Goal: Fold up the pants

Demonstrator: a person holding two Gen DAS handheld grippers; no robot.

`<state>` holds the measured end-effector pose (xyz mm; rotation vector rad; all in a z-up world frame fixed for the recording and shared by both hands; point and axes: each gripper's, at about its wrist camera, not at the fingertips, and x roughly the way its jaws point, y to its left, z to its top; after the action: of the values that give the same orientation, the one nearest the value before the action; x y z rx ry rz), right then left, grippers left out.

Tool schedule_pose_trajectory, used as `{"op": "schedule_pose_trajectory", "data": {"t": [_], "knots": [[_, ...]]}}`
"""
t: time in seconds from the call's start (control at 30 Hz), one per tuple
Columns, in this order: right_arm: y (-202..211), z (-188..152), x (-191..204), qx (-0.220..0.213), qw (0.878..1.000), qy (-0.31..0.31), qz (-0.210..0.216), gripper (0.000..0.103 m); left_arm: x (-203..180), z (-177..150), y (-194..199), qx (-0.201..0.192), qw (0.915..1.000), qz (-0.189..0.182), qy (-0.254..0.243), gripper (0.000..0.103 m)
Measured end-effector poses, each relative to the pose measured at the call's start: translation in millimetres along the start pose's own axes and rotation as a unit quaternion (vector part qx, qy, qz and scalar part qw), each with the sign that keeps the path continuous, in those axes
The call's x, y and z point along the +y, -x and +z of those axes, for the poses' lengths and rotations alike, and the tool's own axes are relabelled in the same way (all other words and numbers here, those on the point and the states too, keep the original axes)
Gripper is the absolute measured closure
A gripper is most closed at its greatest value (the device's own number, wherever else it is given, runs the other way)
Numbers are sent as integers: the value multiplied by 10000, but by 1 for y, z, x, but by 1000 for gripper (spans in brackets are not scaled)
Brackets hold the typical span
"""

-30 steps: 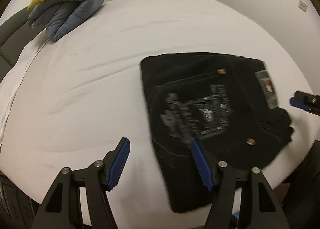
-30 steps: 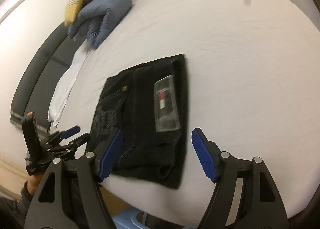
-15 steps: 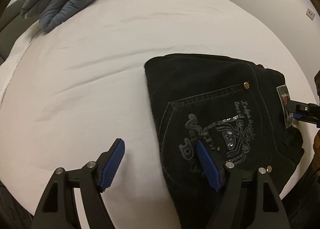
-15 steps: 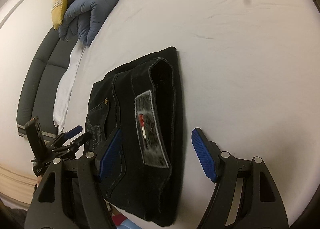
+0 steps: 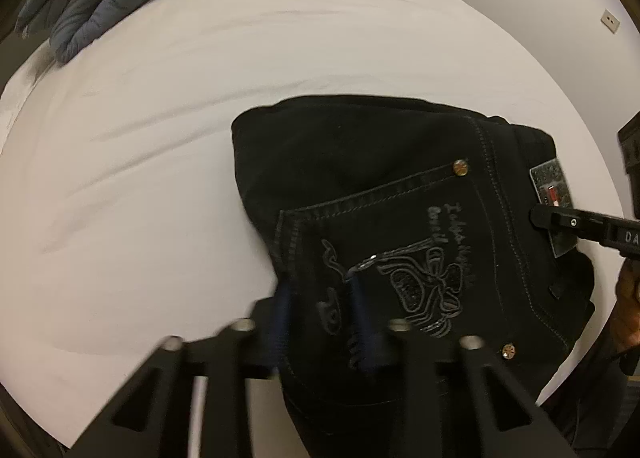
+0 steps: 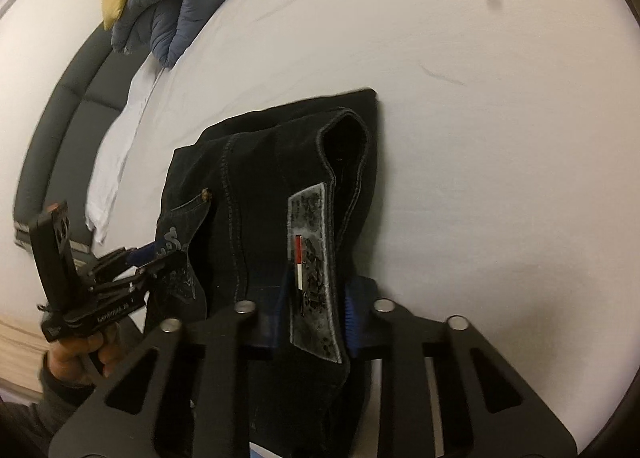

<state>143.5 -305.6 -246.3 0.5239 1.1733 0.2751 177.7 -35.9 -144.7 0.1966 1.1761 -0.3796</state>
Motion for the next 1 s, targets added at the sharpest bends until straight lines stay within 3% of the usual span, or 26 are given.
{"op": "schedule_pose_trajectory", "data": {"t": [0.1, 0.3, 0.47, 0.53, 0.6, 0.63, 0.7, 0.8, 0.87, 1.0], "knots": [[11, 0, 24, -184, 9985, 414, -309, 90, 0, 5, 8, -107, 9999, -32, 84, 86], [44, 20, 50, -516, 9966, 639, 5, 90, -2, 27, 33, -449, 9990, 65, 53, 87], [43, 54, 32, -645, 9972, 358, 136, 89, -2, 56, 20, -512, 9986, 158, 50, 86], [25, 65, 12, -373, 9992, 121, 12, 84, -1, 61, -8, -363, 9992, 97, 164, 76], [4, 69, -9, -160, 9985, -82, -518, 70, -4, 58, -23, -302, 9992, 170, 216, 62], [0, 67, -15, -109, 9981, -176, -587, 65, -2, 56, -22, -346, 9988, 203, 271, 58], [14, 58, -19, -418, 9971, -394, -497, 55, -3, 50, -14, -482, 9976, 394, 315, 32], [44, 46, -5, -956, 9931, -124, -666, 48, -1, 38, 8, -767, 9954, 420, 389, 16], [68, 36, 13, -1318, 9873, 190, -862, 48, 8, 38, 24, -1005, 9927, 470, 465, 6], [111, 17, 59, -2009, 9689, 828, -1183, 40, 2, 28, 70, -1645, 9831, 610, 519, 0]]}}
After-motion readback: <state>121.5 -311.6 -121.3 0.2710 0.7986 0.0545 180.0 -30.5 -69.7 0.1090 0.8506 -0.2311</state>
